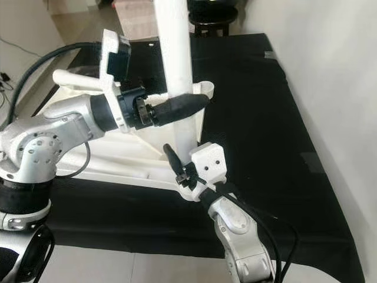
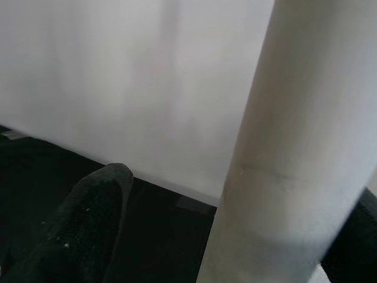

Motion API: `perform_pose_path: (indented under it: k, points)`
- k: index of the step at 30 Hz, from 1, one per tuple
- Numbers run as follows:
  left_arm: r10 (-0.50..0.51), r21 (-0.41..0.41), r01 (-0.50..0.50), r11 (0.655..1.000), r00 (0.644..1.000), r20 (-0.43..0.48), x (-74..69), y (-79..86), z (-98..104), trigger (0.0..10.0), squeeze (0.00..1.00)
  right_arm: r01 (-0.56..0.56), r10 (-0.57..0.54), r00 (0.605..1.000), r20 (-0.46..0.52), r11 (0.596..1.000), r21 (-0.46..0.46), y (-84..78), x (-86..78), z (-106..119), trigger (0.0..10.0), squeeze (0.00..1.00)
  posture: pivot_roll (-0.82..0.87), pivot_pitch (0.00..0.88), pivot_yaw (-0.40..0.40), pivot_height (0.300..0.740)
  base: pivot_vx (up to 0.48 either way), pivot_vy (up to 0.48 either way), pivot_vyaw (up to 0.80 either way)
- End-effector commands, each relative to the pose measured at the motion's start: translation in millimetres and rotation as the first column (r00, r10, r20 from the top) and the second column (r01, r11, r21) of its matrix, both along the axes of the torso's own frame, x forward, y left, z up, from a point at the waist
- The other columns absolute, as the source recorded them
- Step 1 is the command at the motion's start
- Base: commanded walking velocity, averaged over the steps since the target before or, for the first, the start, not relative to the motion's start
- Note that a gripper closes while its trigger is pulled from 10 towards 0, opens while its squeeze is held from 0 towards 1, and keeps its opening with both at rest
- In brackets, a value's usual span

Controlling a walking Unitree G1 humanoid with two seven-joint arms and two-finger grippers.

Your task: Building children table

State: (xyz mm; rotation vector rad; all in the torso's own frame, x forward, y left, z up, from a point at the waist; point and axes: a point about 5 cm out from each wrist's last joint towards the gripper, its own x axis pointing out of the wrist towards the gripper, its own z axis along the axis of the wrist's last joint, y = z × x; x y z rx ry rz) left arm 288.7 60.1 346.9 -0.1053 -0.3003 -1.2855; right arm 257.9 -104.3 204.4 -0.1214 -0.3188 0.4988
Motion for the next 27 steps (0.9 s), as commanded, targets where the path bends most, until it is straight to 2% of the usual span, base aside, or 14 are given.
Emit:
perform_pose_path:
  k: [1,2,4,5,7,10,21,22,23,24,26,27]
  points:
    - [0.007,0.010,-0.008,1.000,1.000,0.013,2.2,-1.5,0.4,10.0,0.00,-0.100,0.100,0.995,-0.015,0.995,0.001,15.9,-4.4,-4.7,10.0,0.00,-0.04,0.152,0.053,0.740,0.000,0.000,0.00]
    - [0.012,0.010,-0.012,1.000,1.000,0.023,3.4,-3.5,0.1,1.1,0.00,-0.104,0.104,0.994,-0.015,0.995,-0.001,16.6,-4.2,-4.9,10.0,0.00,-0.04,0.149,0.054,0.740,0.000,0.000,0.00]
    - [0.012,0.010,-0.012,1.000,1.000,0.023,3.4,-3.5,0.1,1.1,0.00,-0.104,0.104,0.994,-0.015,0.995,-0.001,16.6,-4.2,-4.9,10.0,0.00,-0.04,0.149,0.054,0.740,0.000,0.000,0.00]
    - [0.013,0.013,-0.013,1.000,0.999,0.034,4.1,-5.4,-0.4,0.0,0.00,-0.108,0.108,0.994,-0.014,0.994,-0.003,17.2,-4.0,-5.1,10.0,0.00,-0.04,0.147,0.054,0.740,0.000,0.000,0.00]
    - [0.058,0.059,-0.065,0.996,0.992,0.113,7.1,-10.4,-1.5,0.0,0.00,-0.118,0.118,0.993,-0.012,0.993,-0.013,18.4,-1.6,-4.9,10.0,0.00,-0.05,0.145,0.055,0.740,0.000,0.000,0.00]
    - [0.077,0.054,-0.087,0.995,0.984,0.161,9.1,-14.6,-0.2,0.0,0.00,-0.125,0.125,0.992,-0.008,0.992,-0.016,17.9,2.0,-3.0,10.0,0.00,-0.05,0.144,0.049,0.740,0.000,0.000,0.00]
    - [0.037,0.034,-0.043,0.999,0.988,0.150,5.8,-23.4,-6.7,0.0,0.00,-0.146,0.145,0.989,-0.018,0.989,-0.005,14.8,9.4,1.8,10.0,0.00,-0.05,0.142,0.039,0.740,0.000,0.000,0.00]
    - [0.024,0.024,-0.028,0.999,0.989,0.144,2.7,-25.7,-7.5,0.0,0.00,-0.173,0.173,0.985,-0.024,0.985,-0.008,14.1,11.4,3.8,10.0,0.06,-0.05,0.140,0.038,0.740,0.000,0.000,0.00]
    - [0.024,0.024,-0.028,0.999,0.989,0.144,2.7,-25.7,-7.5,0.0,0.00,-0.173,0.173,0.985,-0.024,0.985,-0.008,14.1,11.4,3.8,10.0,0.06,-0.05,0.140,0.038,0.740,0.000,0.000,0.00]
    - [-0.010,0.006,0.010,1.000,0.990,0.142,-5.7,-34.8,-6.3,0.0,0.00,-0.298,0.297,0.954,-0.034,0.954,-0.045,12.8,16.2,11.8,10.0,1.00,-0.05,0.136,0.040,0.740,0.000,0.000,0.00]
    - [-0.022,-0.001,0.023,1.000,0.990,0.141,-8.6,-38.3,-5.4,0.0,0.00,-0.339,0.337,0.941,-0.036,0.939,-0.059,11.8,17.8,15.2,10.0,1.00,-0.05,0.136,0.040,0.740,0.000,0.000,0.00]
    - [-0.038,-0.007,0.039,0.999,0.989,0.140,-11.9,-43.3,-3.4,0.0,0.00,-0.390,0.387,0.921,-0.045,0.916,-0.092,10.4,20.5,19.5,10.0,1.00,-0.06,0.134,0.041,0.740,0.000,0.000,0.00]
